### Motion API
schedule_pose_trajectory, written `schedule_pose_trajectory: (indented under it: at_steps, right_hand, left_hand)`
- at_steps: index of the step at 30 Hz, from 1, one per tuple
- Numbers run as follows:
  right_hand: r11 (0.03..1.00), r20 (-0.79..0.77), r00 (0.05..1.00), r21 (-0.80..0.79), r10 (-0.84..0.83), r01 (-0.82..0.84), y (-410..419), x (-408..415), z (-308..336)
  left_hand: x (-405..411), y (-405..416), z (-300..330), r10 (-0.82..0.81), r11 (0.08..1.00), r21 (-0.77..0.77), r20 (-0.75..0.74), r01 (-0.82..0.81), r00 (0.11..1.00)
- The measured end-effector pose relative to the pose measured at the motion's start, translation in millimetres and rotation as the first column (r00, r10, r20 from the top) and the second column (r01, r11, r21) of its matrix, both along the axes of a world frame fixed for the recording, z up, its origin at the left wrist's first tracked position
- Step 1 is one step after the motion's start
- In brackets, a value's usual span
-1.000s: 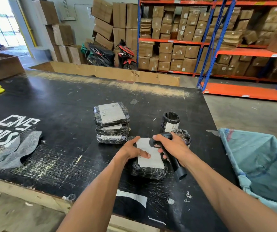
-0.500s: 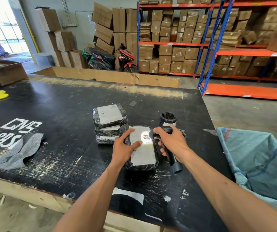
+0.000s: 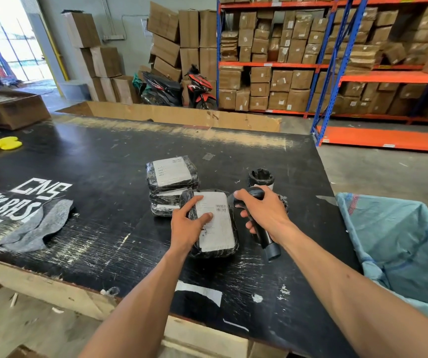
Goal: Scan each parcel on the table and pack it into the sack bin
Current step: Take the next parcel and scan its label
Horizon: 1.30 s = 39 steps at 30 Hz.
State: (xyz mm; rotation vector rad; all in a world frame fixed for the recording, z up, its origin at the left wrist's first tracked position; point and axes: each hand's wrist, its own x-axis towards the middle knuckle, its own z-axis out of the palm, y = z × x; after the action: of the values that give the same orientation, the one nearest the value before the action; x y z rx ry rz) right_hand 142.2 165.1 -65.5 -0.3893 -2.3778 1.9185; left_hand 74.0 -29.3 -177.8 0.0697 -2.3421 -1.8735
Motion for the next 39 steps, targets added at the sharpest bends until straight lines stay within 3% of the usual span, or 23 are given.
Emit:
schedule_pose_trajectory:
  at_steps: [19,31,39]
  right_hand:
    - [0.999,-0.038,0.999,-0.023,0.028,-0.029,-10,-1,-5]
    - [0.995,-0.040,0.999,-0.098,-0.033,0.029,-23,1,-58]
    - [0.987,0.124,0.985,0.117,-0.121,0.107,-35,-8,-101]
  left_hand:
    - [1,-11,10,0.044,0.999,-0.015,-0.045,-0.044,0.998]
    - [9,-47,42,0.079,0.997,0.013,-0.079,-0.078,0.994]
    - [4,-71,58,0.117,0.992,0.077,-0.187,-0.104,0.975]
